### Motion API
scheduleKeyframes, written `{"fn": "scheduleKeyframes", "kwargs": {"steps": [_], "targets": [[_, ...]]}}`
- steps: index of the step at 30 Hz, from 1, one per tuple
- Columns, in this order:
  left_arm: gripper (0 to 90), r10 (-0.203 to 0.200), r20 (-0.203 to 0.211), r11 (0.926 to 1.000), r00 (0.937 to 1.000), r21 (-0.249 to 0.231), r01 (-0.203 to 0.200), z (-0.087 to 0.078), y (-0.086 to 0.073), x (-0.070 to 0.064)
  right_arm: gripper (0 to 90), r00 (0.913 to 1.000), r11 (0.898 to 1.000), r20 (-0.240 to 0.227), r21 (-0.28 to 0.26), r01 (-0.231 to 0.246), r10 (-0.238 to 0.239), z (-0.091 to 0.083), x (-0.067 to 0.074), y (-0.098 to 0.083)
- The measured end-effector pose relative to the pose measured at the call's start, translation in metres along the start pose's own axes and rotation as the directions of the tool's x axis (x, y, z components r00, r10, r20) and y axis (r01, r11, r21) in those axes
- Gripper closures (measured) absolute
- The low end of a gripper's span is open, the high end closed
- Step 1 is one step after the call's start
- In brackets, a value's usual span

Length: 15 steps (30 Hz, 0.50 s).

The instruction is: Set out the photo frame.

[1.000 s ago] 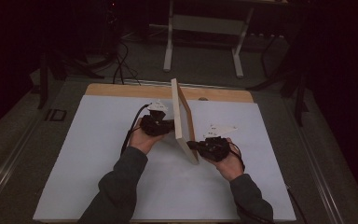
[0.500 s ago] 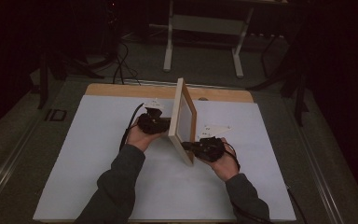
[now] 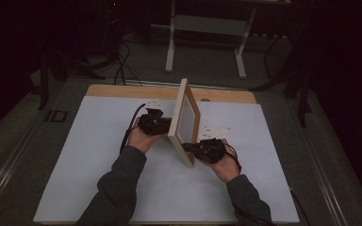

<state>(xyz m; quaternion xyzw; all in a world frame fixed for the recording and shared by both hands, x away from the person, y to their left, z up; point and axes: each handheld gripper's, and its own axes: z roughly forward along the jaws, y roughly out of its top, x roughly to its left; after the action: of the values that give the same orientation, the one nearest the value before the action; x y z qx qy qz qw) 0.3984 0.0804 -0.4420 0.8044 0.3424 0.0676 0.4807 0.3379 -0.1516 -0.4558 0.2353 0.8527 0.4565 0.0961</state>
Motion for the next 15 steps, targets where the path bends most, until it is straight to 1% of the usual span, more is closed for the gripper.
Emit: {"fn": "scheduleKeyframes", "kwargs": {"steps": [1,2,4,7,9,12,15], "targets": [[75.9,0.005,-0.018,1.0,0.9998,0.008,-0.005,-0.001,0.0,-0.001,89.7,1.0,1.0,0.002,0.0,-0.001,0.001,-0.001,0.0,0.0],[70.7,0.007,-0.035,0.9999,0.9994,0.013,-0.007,-0.003,0.001,-0.003,88.8,1.0,1.0,0.008,-0.002,-0.006,0.006,-0.002,-0.002,-0.002],[67.9,0.007,-0.041,0.9999,0.9991,0.014,-0.006,-0.004,0.001,-0.003,87.9,0.9999,1.0,0.013,-0.006,-0.009,0.01,-0.004,-0.004,-0.004],[65.8,-0.01,-0.042,0.9999,0.9991,0.008,0.01,-0.008,0.002,-0.003,87.1,0.9997,1.0,0.019,-0.005,-0.017,0.017,-0.007,-0.005,-0.005],[62.1,-0.027,-0.066,0.9996,0.9975,0.001,0.027,-0.013,0.002,-0.002,86.0,0.9994,1.0,0.028,-0.004,-0.021,0.021,-0.009,-0.008,-0.008],[60.4,-0.055,-0.103,0.9982,0.9932,-0.028,0.052,-0.021,0.002,0.0,84.2,0.999,1.0,0.033,-0.006,-0.028,0.029,-0.012,-0.01,-0.011],[58.2,-0.087,-0.109,0.9948,0.9902,-0.063,0.08,-0.03,0.003,0.003,83.1,0.9984,0.999,0.04,0.0,-0.041,0.041,-0.014,-0.013,-0.017]]}}
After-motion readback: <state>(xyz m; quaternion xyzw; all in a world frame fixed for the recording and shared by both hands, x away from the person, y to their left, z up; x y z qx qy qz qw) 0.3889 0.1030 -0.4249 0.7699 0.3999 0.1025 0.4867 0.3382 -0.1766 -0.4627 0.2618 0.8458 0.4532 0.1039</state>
